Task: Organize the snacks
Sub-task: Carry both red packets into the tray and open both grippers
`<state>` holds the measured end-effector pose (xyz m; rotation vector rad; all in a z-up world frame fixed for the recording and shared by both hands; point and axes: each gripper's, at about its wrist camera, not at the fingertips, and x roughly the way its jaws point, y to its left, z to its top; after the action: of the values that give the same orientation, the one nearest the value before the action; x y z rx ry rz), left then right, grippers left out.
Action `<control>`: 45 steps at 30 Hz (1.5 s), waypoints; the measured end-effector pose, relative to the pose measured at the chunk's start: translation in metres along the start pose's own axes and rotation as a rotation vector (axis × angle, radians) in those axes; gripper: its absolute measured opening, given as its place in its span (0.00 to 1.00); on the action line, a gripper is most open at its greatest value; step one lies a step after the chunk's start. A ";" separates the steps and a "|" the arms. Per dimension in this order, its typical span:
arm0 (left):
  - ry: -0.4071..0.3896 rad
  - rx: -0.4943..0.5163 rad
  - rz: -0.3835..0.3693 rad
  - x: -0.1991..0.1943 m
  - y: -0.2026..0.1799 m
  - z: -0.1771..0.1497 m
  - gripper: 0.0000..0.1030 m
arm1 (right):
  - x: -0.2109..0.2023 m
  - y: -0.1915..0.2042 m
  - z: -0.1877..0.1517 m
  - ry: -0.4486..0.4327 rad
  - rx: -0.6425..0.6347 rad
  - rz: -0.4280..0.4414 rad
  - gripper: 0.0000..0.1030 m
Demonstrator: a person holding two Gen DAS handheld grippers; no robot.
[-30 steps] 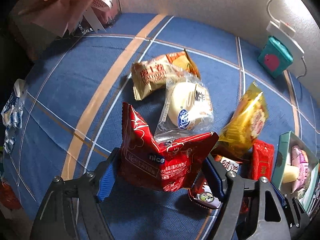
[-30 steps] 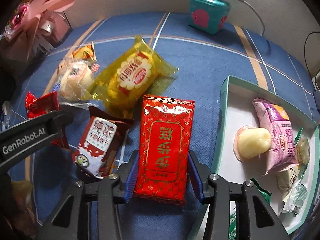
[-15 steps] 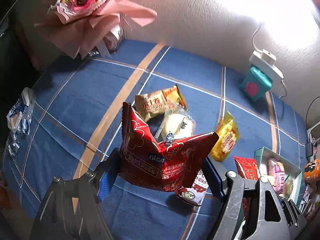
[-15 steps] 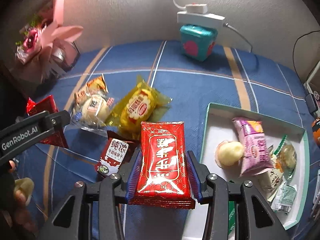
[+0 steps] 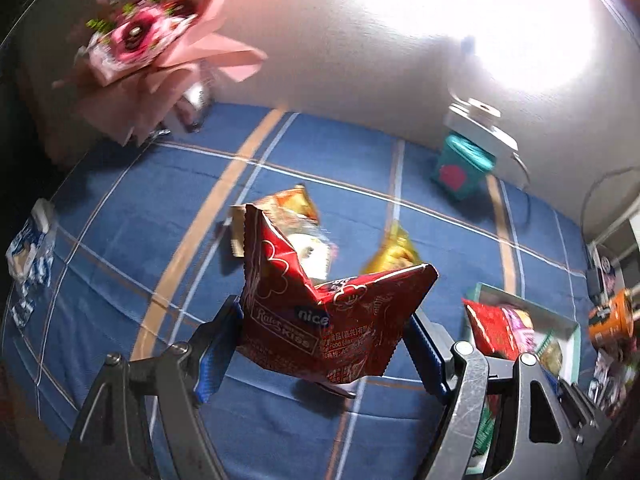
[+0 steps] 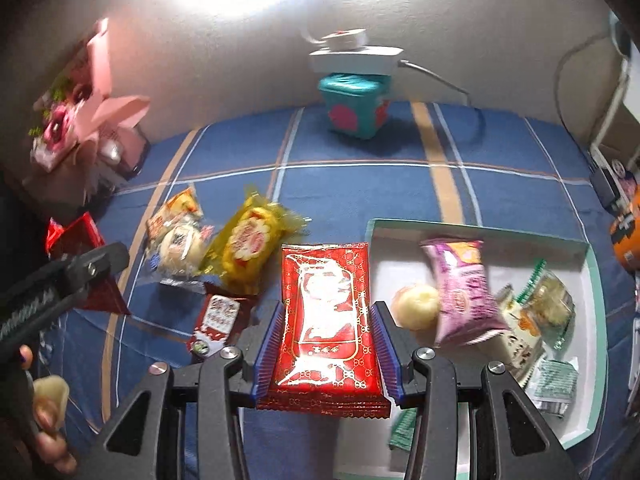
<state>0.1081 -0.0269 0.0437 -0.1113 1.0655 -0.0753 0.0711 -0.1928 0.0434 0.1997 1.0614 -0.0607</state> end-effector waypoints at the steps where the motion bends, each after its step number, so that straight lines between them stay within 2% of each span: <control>1: 0.000 0.015 -0.006 -0.001 -0.005 -0.001 0.76 | -0.001 -0.006 0.000 -0.001 0.015 -0.003 0.46; 15: 0.055 0.298 -0.150 -0.006 -0.120 -0.048 0.76 | -0.030 -0.129 -0.011 -0.043 0.325 -0.085 0.46; 21: 0.073 0.397 -0.163 -0.001 -0.153 -0.067 0.76 | -0.039 -0.168 -0.017 -0.051 0.411 -0.109 0.46; 28: 0.131 0.442 -0.116 0.027 -0.167 -0.081 0.76 | -0.029 -0.184 -0.021 -0.019 0.442 -0.107 0.46; 37: 0.186 0.469 -0.080 0.055 -0.173 -0.094 0.76 | -0.010 -0.180 -0.022 0.032 0.430 -0.092 0.46; 45: 0.222 0.498 -0.089 0.068 -0.179 -0.103 0.76 | -0.005 -0.175 -0.019 0.048 0.407 -0.082 0.46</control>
<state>0.0491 -0.2185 -0.0423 0.3061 1.2336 -0.4380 0.0266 -0.3604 0.0151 0.5267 1.0971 -0.3486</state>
